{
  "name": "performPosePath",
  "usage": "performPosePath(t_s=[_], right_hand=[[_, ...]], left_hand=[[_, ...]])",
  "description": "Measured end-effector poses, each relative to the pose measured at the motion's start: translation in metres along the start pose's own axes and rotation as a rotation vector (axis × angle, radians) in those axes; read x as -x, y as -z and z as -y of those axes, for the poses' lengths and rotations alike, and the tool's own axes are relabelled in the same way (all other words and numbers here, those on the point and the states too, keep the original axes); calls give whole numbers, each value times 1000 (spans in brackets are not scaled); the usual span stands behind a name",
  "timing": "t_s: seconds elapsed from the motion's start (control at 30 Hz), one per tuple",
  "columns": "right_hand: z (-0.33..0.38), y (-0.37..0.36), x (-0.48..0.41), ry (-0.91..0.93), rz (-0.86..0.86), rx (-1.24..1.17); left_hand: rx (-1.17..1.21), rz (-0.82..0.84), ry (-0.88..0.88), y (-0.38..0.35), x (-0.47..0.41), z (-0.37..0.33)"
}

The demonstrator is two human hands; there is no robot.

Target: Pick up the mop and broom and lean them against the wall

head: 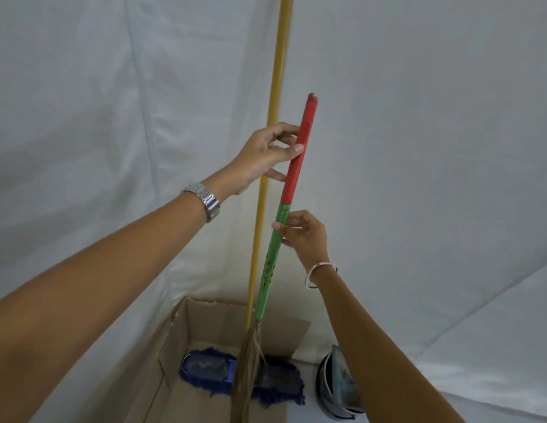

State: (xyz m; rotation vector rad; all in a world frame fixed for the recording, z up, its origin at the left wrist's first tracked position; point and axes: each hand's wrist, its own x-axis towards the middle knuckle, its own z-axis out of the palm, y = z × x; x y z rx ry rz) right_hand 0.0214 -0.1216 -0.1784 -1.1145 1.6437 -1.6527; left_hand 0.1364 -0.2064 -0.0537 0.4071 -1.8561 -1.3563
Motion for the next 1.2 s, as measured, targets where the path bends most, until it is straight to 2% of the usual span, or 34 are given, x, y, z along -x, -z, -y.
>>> performPosePath(t_s=[0.3, 0.57, 0.77, 0.87, 1.0, 1.2], right_hand=[[-119, -121, -69, -144, 216, -80], [-202, -216, -109, -164, 233, 52], [-228, -258, -130, -145, 200, 143], [-233, -267, -136, -128, 256, 190], [-232, -271, -135, -203, 363, 84], [-229, -261, -126, -131, 398, 294]], left_hand=[[35, -248, 163, 106, 9, 142], [39, -351, 263, 176, 28, 235], [39, -580, 253, 200, 37, 273], [-13, -514, 258, 202, 46, 279], [-74, -364, 354, 205, 55, 285], [-185, -324, 410, 204, 62, 280]])
